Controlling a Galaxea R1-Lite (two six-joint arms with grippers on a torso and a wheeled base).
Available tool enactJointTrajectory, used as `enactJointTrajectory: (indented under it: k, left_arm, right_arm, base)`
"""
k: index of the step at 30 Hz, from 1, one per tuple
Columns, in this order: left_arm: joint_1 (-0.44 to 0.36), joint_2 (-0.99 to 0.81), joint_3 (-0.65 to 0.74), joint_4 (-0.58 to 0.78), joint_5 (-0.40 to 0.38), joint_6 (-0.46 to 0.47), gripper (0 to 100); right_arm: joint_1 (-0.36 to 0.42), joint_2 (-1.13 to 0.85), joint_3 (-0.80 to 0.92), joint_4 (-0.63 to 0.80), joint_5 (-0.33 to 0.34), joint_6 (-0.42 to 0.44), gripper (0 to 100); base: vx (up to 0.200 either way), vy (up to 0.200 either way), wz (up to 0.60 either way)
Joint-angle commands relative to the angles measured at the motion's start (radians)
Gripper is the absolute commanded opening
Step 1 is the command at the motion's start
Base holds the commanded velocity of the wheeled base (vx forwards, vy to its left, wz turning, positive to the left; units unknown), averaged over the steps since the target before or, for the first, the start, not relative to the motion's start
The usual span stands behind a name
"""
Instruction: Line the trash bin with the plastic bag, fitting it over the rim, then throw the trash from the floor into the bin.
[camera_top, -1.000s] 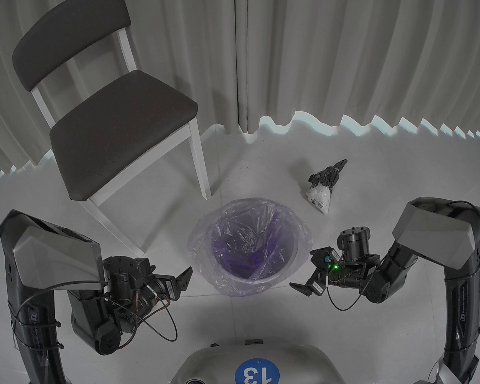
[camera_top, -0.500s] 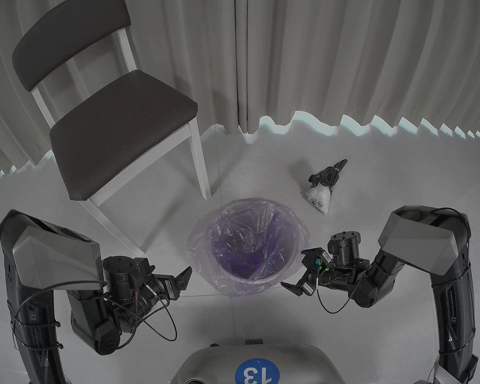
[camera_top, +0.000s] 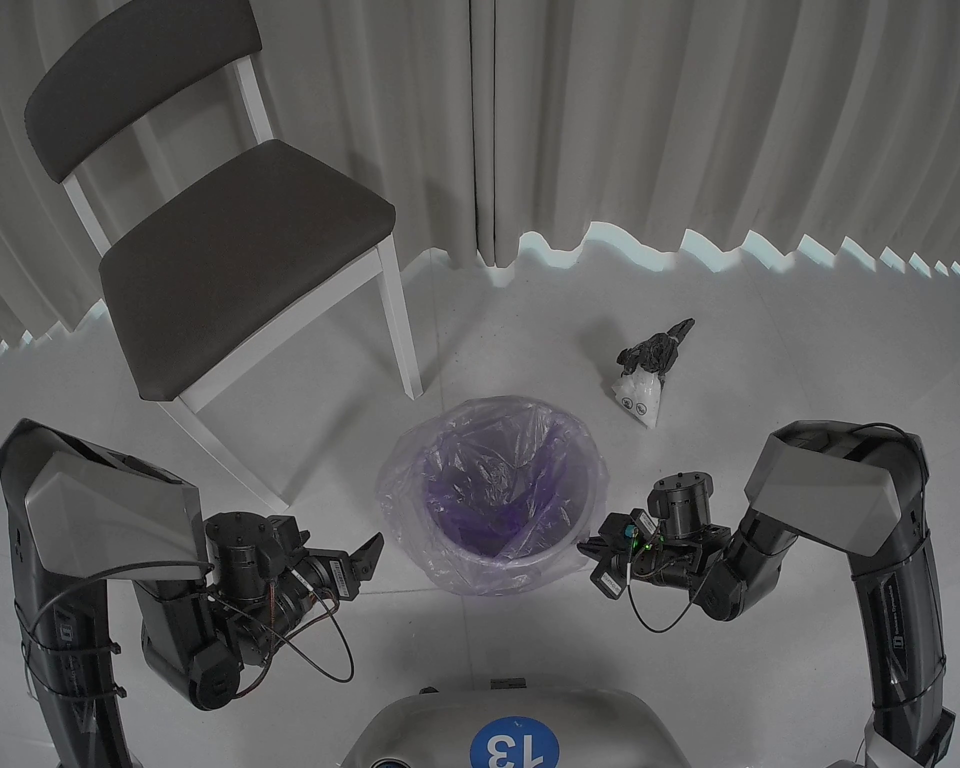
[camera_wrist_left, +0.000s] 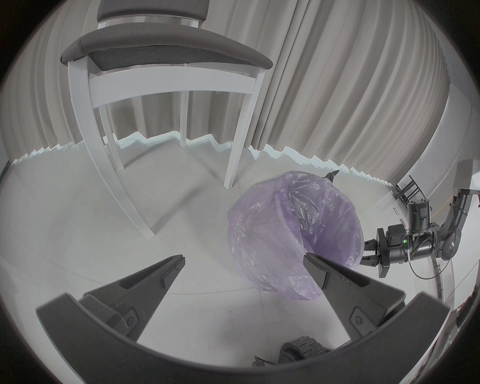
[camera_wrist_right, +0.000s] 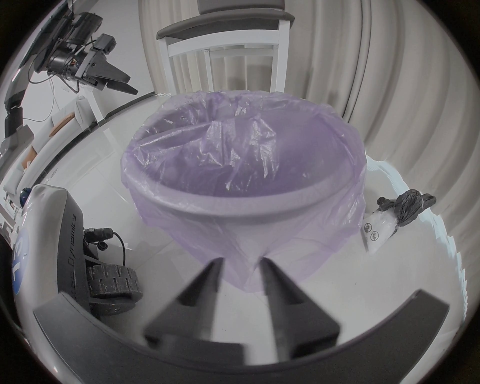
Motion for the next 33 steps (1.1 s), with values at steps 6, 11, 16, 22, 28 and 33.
enactJointTrajectory:
  k: [6,11,16,22,28,33]
  left_arm:
    - [0.002,0.004,-0.005,-0.018,0.000,-0.001,100]
    - [0.014,0.006,-0.014,-0.018,0.000,0.000,100]
    - [0.014,0.006,-0.016,-0.018,0.000,0.000,100]
    - [0.014,0.007,-0.017,-0.018,-0.001,0.000,100]
    - [0.017,0.021,-0.025,-0.018,0.000,0.000,100]
    - [0.020,0.023,-0.026,-0.018,0.000,0.000,100]
  right_arm:
    - [-0.010,0.026,-0.029,0.009,0.001,0.009,0]
    - [-0.027,0.042,-0.096,0.067,-0.004,0.031,0]
    - [-0.051,0.054,-0.175,0.136,-0.015,0.036,0]
    - [-0.054,0.054,-0.207,0.205,-0.015,0.051,0]
    - [-0.056,0.055,-0.293,0.367,-0.015,0.052,0]
    - [-0.056,0.063,-0.342,0.412,-0.013,0.057,0]
  base:
    - [0.000,0.000,0.00]
    - [0.000,0.000,0.00]
    - [0.000,0.000,0.00]
    - [0.000,0.000,0.00]
    - [0.000,0.000,0.00]
    - [0.000,0.000,0.00]
